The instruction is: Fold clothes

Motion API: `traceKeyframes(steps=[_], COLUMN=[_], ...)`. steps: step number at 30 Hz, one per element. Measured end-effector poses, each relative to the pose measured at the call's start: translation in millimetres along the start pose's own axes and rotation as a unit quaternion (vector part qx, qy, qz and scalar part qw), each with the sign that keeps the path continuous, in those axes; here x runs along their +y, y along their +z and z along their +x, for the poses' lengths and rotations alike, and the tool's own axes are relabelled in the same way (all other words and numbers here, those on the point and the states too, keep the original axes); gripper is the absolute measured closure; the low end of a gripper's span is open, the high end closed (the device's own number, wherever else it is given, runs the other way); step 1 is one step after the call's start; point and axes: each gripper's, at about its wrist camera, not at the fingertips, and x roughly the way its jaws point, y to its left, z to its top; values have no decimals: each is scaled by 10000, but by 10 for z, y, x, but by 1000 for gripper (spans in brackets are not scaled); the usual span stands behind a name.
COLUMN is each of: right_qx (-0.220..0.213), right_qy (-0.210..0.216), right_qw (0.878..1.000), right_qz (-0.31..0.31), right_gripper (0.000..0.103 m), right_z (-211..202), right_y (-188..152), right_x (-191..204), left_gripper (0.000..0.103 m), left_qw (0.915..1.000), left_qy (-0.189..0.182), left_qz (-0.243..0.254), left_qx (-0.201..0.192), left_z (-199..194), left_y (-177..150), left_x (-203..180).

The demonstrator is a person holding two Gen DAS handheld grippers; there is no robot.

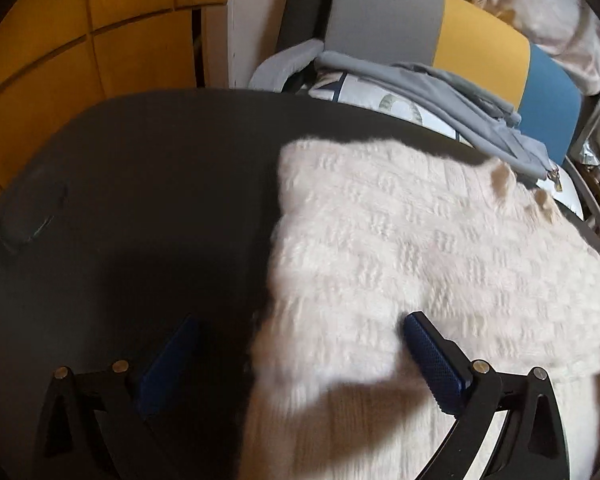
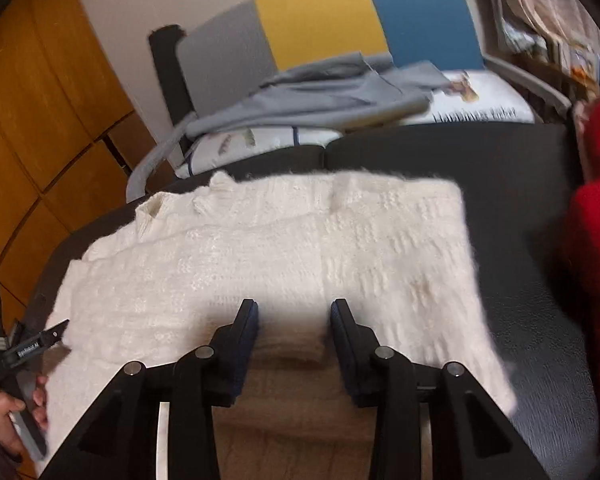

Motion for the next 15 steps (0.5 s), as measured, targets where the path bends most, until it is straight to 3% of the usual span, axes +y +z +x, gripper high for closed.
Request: traceKeyframes(steps=[3, 7, 9, 12, 15], right_qx=[-263, -1359, -1389, -691, -462], right_qy=[-597, -1430, -1766, -1493, -965], right_qw=[9967, 9752, 9698, 9833, 9931], right_qz=[-483, -998, -946, -779, -485], right_gripper=[66, 62, 51, 52, 53], right_z=[-360, -1108, -1266, -1329, -1540], right_y=[-136, -623, -837, -998, -1204], right_x=[162, 403, 383, 193, -24], left_gripper=[0, 0, 0, 0, 0], left_qw=[9998, 9989, 9984, 9983, 9981], left_qy=[-167, -396, -347, -211, -78], left_qz=[10, 20, 80, 257, 457], left_qx=[53, -253, -444, -488, -412], left_z=[-255, -685, -913, -1116, -1225], left_y=[-204, -580, -794, -1070, -1318], left_x=[-11, -62, -58, 0, 96])
